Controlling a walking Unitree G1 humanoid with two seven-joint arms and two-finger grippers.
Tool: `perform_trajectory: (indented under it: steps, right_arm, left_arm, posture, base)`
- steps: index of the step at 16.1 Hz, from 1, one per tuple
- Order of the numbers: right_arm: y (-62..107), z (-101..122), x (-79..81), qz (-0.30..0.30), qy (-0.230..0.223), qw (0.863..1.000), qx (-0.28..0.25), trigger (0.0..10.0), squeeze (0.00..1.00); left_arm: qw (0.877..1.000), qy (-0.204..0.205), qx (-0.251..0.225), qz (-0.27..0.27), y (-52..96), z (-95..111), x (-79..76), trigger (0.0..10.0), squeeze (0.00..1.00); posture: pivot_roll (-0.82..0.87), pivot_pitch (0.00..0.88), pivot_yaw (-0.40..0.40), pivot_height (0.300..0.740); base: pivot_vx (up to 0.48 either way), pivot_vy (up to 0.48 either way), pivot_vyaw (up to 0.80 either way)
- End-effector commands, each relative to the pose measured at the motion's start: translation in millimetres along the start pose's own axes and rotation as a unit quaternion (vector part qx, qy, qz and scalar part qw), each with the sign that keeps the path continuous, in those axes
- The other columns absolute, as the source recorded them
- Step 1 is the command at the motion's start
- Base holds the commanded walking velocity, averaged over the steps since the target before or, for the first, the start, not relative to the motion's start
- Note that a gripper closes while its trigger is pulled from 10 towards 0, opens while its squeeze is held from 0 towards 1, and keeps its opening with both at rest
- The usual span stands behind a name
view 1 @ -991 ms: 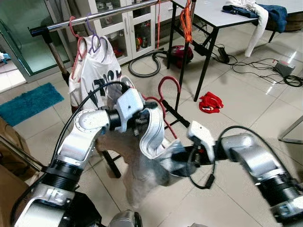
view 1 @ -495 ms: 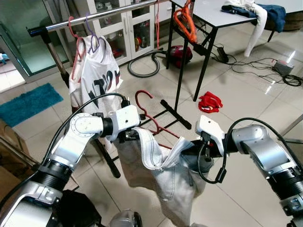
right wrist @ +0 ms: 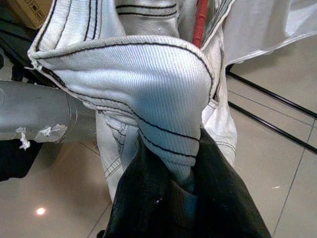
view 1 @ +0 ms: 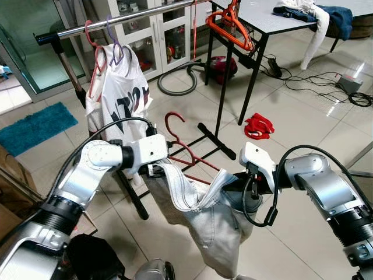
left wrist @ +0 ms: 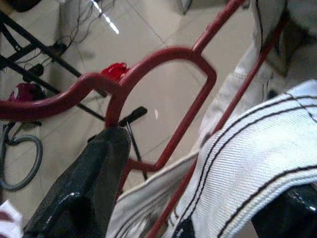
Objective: Hang hanger
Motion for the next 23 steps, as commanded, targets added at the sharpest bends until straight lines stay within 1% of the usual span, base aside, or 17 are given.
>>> perform_trajectory:
  steps: [1, 2, 4, 6, 7, 9, 11, 13, 15, 16, 17, 18, 19, 20, 21, 22, 23]
  right_arm:
    - [5.7, 15, -2.1, -0.004, 0.023, 0.999, -0.025, 10.0, 0.00]
    - [5.5, 16, -1.9, -0.004, 0.024, 0.999, -0.025, 10.0, 0.00]
    - [5.0, 16, -1.8, -0.003, 0.023, 0.999, -0.027, 10.0, 0.00]
    - [4.9, 17, -1.9, -0.004, 0.022, 0.999, -0.028, 10.0, 0.00]
    - [4.9, 17, -2.0, -0.005, 0.021, 0.999, -0.029, 10.0, 0.00]
    - [5.1, 17, -1.9, -0.006, 0.019, 0.999, -0.032, 10.0, 0.00]
    - [5.8, 16, -1.0, -0.004, 0.017, 0.999, -0.031, 10.0, 0.00]
    - [5.9, 15, -1.2, -0.003, 0.017, 0.999, -0.030, 10.0, 0.00]
    - [5.9, 17, -2.2, -0.007, 0.018, 0.999, -0.032, 10.0, 0.00]
    - [6.3, 19, -5.9, -0.020, 0.014, 0.999, -0.041, 10.0, 0.00]
    - [6.6, 20, -8.1, -0.029, 0.012, 0.998, -0.047, 10.0, 0.00]
    - [4.5, 27, -19.2, -0.076, -0.004, 0.994, -0.082, 10.0, 0.00]
    - [2.2, 30, -25.5, -0.107, -0.016, 0.989, -0.105, 10.0, 0.00]
    - [-2.4, 27, -31.7, -0.148, -0.030, 0.981, -0.125, 10.0, 0.00]
    - [-3.5, 27, -32.8, -0.157, -0.034, 0.978, -0.130, 10.0, 0.00]
    - [-7.9, 23, -33.7, -0.176, -0.049, 0.973, -0.140, 10.0, 0.00]
    - [-10.8, 18, -35.1, -0.195, -0.057, 0.969, -0.144, 10.0, 0.00]
  left_arm:
    - [1.000, -0.026, 0.010, 0.007, 7.2, 2, 11.5, 10.0, 0.00]
    - [0.999, -0.035, 0.020, 0.006, 12.7, -1, 14.8, 10.0, 0.00]
    - [0.999, -0.039, 0.035, -0.004, 16.4, -8, 12.2, 10.0, 0.00]
    - [0.998, -0.038, 0.051, -0.026, 19.6, -16, 3.7, 10.0, 0.00]
    - [0.996, -0.031, 0.063, -0.047, 23.3, -24, -5.1, 10.0, 0.00]
    - [0.994, -0.020, 0.077, -0.069, 28.8, -34, -15.7, 10.0, 0.00]
    - [0.994, -0.012, 0.079, -0.075, 32.6, -37, -19.6, 10.0, 0.00]
    - [0.996, -0.002, 0.062, -0.059, 30.4, -32, -15.3, 10.0, 0.00]
    - [0.998, 0.059, -0.019, 0.006, 22.0, -9, 2.7, 10.0, 0.00]
    - [0.989, 0.115, -0.065, 0.072, 18.2, -1, 20.2, 10.0, 0.00]
    - [0.982, 0.139, -0.083, 0.099, 16.2, 1, 24.9, 10.0, 0.00]
    - [0.941, 0.237, -0.136, 0.199, 14.8, -1, 44.3, 10.0, 0.00]
    - [0.900, 0.306, -0.160, 0.266, 17.2, -8, 56.6, 10.0, 0.00]
    - [0.833, 0.394, -0.179, 0.345, 28.7, -27, 70.3, 10.0, 0.00]
    - [0.814, 0.413, -0.180, 0.366, 32.1, -33, 72.8, 10.0, 0.00]
    - [0.781, 0.446, -0.171, 0.403, 38.5, -48, 72.0, 10.0, 0.00]
    - [0.767, 0.457, -0.150, 0.424, 41.7, -60, 67.2, 10.0, 0.00]
  posture:
    - [-0.09, 0.000, 0.068, 0.740]
    - [-0.09, 0.000, 0.069, 0.740]
    - [-0.08, 0.000, 0.071, 0.740]
    - [-0.09, 0.000, 0.072, 0.740]
    - [-0.09, 0.000, 0.072, 0.740]
    - [-0.09, 0.000, 0.072, 0.740]
    - [-0.08, 0.000, 0.073, 0.740]
    - [-0.08, 0.000, 0.072, 0.740]
    - [-0.08, 0.000, 0.072, 0.740]
    - [-0.08, 0.000, 0.072, 0.740]
    - [-0.08, 0.000, 0.071, 0.740]
    - [-0.08, 0.000, 0.070, 0.740]
    - [-0.08, 0.000, 0.068, 0.740]
    - [-0.09, 0.000, 0.067, 0.740]
    - [-0.09, 0.000, 0.067, 0.740]
    - [-0.09, 0.000, 0.071, 0.740]
    - [-0.09, 0.000, 0.071, 0.740]
  base:
    - [0.000, 0.000, 0.00]
    - [0.000, 0.000, 0.00]
    - [0.000, 0.000, 0.00]
    - [0.000, 0.000, 0.00]
    - [0.000, 0.000, 0.00]
    - [0.000, 0.000, 0.00]
    - [0.000, 0.000, 0.00]
    - [0.000, 0.000, 0.00]
    - [0.000, 0.000, 0.00]
    - [0.000, 0.000, 0.00]
    - [0.000, 0.000, 0.00]
    - [0.000, 0.000, 0.00]
    - [0.000, 0.000, 0.00]
    - [0.000, 0.000, 0.00]
    - [0.000, 0.000, 0.00]
    - [0.000, 0.000, 0.00]
    - [0.000, 0.000, 0.00]
Point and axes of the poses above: a point about 5 cm out from each wrist's last joint towards the gripper, its own y axis pointing back from the gripper into the wrist, its own z axis along the axis of the wrist's last joint, x = y × z, the point moved 5 cm from there along -y, pointing out of the wrist towards the gripper, and after that the axes turned 7 degrees about -y, right-handed, at the moved point
